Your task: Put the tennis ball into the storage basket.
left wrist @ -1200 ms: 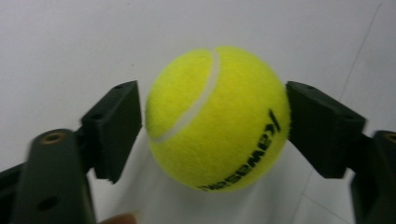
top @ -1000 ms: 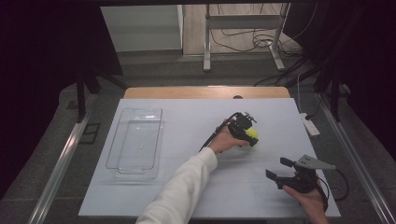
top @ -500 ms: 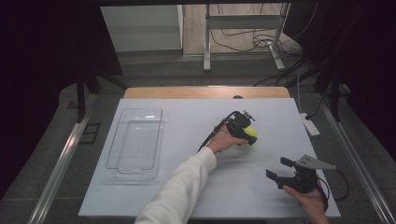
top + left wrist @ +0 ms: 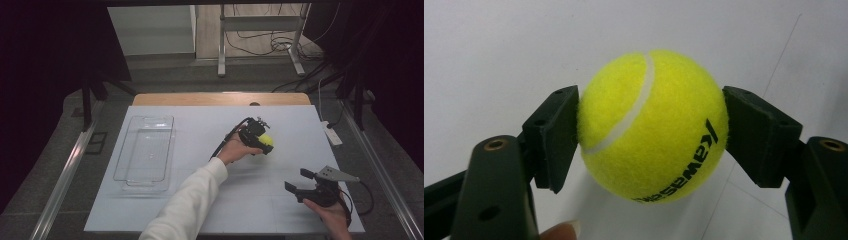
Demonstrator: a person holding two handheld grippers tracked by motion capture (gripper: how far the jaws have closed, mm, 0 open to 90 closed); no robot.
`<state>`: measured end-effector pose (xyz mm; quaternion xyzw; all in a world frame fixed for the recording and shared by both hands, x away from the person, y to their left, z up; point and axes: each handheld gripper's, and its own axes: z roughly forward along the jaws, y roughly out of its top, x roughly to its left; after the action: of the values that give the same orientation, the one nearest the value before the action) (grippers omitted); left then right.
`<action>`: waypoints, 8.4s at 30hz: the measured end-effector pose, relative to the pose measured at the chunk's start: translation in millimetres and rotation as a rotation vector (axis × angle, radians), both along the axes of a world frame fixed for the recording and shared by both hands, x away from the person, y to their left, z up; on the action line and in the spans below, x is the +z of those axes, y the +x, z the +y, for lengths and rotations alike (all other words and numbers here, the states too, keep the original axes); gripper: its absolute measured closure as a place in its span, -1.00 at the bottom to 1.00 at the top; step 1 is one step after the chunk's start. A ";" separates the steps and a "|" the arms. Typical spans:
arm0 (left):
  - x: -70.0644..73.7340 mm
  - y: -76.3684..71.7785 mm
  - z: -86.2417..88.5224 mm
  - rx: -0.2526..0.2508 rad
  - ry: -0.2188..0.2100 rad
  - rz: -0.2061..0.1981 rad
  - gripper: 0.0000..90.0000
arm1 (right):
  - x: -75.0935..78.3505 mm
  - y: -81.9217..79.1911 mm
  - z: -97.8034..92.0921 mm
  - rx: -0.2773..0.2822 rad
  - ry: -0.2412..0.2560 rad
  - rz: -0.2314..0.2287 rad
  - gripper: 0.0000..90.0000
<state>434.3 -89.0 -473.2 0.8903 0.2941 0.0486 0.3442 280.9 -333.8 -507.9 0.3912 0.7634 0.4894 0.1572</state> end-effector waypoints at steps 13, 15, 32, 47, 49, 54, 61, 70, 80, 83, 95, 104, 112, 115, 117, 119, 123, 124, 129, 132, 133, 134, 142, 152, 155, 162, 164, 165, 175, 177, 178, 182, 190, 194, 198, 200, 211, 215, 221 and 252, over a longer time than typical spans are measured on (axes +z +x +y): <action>7.5 -9.9 18.3 -0.008 -0.023 -0.029 -0.39 | -0.1 0.1 1.2 0.001 -0.006 0.001 -0.71; 7.5 -11.6 21.2 -0.006 -0.029 -0.028 -0.39 | -0.1 0.0 1.2 0.001 -0.006 0.000 -0.71; 8.5 -30.8 46.8 0.026 -0.070 -0.047 -0.39 | 0.6 -0.1 1.8 0.001 -0.005 -0.008 -0.71; 7.8 -41.3 60.2 0.039 -0.081 -0.055 -0.39 | 0.6 0.0 2.2 0.000 -0.004 -0.007 -0.71; 8.0 -42.6 62.7 0.041 -0.084 -0.056 -0.39 | 0.6 -0.1 2.5 0.000 -0.006 -0.007 -0.71; 8.1 -45.8 66.3 0.043 -0.084 -0.063 -0.39 | 0.4 0.0 2.5 0.000 -0.007 -0.006 -0.71; 9.5 -50.9 72.9 0.045 -0.097 -0.071 -0.39 | 0.3 0.1 2.7 -0.001 -0.011 -0.005 -0.71; 10.0 -55.7 79.7 0.053 -0.112 -0.078 -0.39 | 0.0 0.1 3.1 0.001 -0.014 -0.003 -0.71; 10.2 -59.8 88.2 0.059 -0.123 -0.083 -0.39 | 0.0 0.1 3.2 0.000 -0.014 -0.004 -0.71; 10.2 -60.4 90.1 0.063 -0.125 -0.085 -0.39 | -0.1 0.1 3.3 0.000 -0.014 -0.003 -0.71; 14.4 -65.5 104.9 0.082 -0.129 -0.102 -0.40 | -0.5 0.4 4.3 0.000 -0.013 -0.005 -0.71; 19.5 -71.7 117.5 0.099 -0.153 -0.113 -0.40 | -0.7 0.4 5.4 0.001 -0.015 -0.006 -0.71; 19.4 -75.1 125.1 0.107 -0.156 -0.114 -0.40 | -0.7 0.4 5.6 0.000 -0.016 -0.006 -0.71; 19.3 -76.2 128.0 0.111 -0.158 -0.116 -0.40 | -0.7 0.3 5.7 0.000 -0.016 -0.006 -0.71; 19.3 -76.8 129.9 0.116 -0.161 -0.119 -0.39 | -0.7 0.2 5.6 0.000 -0.016 -0.006 -0.71; 19.6 -77.7 132.0 0.119 -0.162 -0.119 -0.40 | -0.6 0.2 5.5 0.000 -0.016 -0.007 -0.71; 20.5 -79.6 135.7 0.123 -0.166 -0.125 -0.40 | -0.6 0.1 5.4 -0.001 -0.016 -0.006 -0.71; 21.0 -80.5 137.4 0.126 -0.168 -0.125 -0.40 | -0.6 0.2 5.4 -0.002 -0.016 -0.006 -0.71; 22.4 -82.8 143.2 0.132 -0.177 -0.130 -0.40 | -0.5 0.1 5.2 -0.003 -0.016 -0.006 -0.71; 23.1 -83.2 145.1 0.134 -0.185 -0.127 -0.40 | -0.7 0.3 5.5 -0.003 -0.017 -0.006 -0.71; 23.6 -83.4 146.0 0.139 -0.183 -0.130 -0.40 | -0.7 0.3 5.5 -0.003 -0.017 -0.006 -0.71; 24.3 -83.3 147.4 0.139 -0.185 -0.133 -0.40 | -0.7 0.3 5.6 -0.003 -0.017 -0.006 -0.71; 28.7 -84.5 154.0 0.155 -0.190 -0.141 -0.40 | -0.8 0.2 5.5 -0.004 -0.017 -0.005 -0.71; 33.8 -83.8 159.0 0.171 -0.194 -0.160 -0.40 | -0.6 -0.1 5.2 -0.007 -0.016 -0.003 -0.71; 35.3 -84.3 161.8 0.177 -0.197 -0.164 -0.40 | -0.6 -0.2 5.2 -0.006 -0.016 -0.003 -0.71; 40.7 -85.8 169.2 0.191 -0.203 -0.179 -0.40 | -0.4 -0.2 5.1 -0.007 -0.014 -0.005 -0.71; 42.9 -86.5 172.0 0.195 -0.206 -0.183 -0.40 | -0.4 -0.2 5.2 -0.005 -0.015 -0.004 -0.71; 43.5 -86.8 172.8 0.197 -0.207 -0.185 -0.40 | -0.5 -0.2 5.2 -0.004 -0.016 -0.005 -0.71; 50.0 -89.8 184.1 0.216 -0.216 -0.207 -0.40 | -0.3 -0.4 5.4 -0.007 -0.017 -0.005 -0.71; 50.3 -90.5 186.4 0.220 -0.217 -0.210 -0.40 | -0.3 -0.5 5.3 -0.008 -0.017 -0.005 -0.71; 50.5 -90.7 187.8 0.222 -0.216 -0.212 -0.40 | -0.3 -0.5 5.3 -0.008 -0.017 -0.005 -0.71; 50.9 -90.8 192.0 0.231 -0.218 -0.214 -0.40 | -0.5 -0.5 5.6 -0.007 -0.018 -0.005 -0.71; 54.4 -90.3 200.3 0.251 -0.220 -0.223 -0.40 | -0.6 -0.4 5.9 -0.007 -0.019 -0.005 -0.71; 56.5 -89.8 204.3 0.263 -0.214 -0.229 -0.40 | -0.3 -0.7 5.8 -0.008 -0.019 -0.005 -0.71; 57.4 -90.5 208.7 0.272 -0.212 -0.234 -0.40 | -0.4 -0.5 5.7 -0.008 -0.017 -0.005 -0.71; 57.4 -90.5 211.2 0.277 -0.212 -0.235 -0.40 | -0.3 -0.5 5.8 -0.008 -0.018 -0.006 -0.71; 56.6 -89.4 223.7 0.307 -0.209 -0.239 -0.40 | -0.7 -0.3 6.1 -0.008 -0.020 -0.004 -0.71; 56.5 -88.9 225.1 0.309 -0.205 -0.239 -0.40 | -0.6 -0.2 5.9 -0.009 -0.020 -0.005 -0.71; 58.2 -88.3 229.3 0.322 -0.204 -0.246 -0.40 | -0.5 -0.3 5.6 -0.009 -0.018 -0.005 -0.71; 63.8 -91.2 261.2 0.392 -0.204 -0.264 -0.40 | -0.1 -0.3 5.0 -0.010 -0.013 -0.007 -0.72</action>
<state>343.1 172.2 -409.5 0.7628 0.4169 0.2004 0.4518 280.5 -328.8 -508.1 0.3922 0.7640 0.4851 0.1645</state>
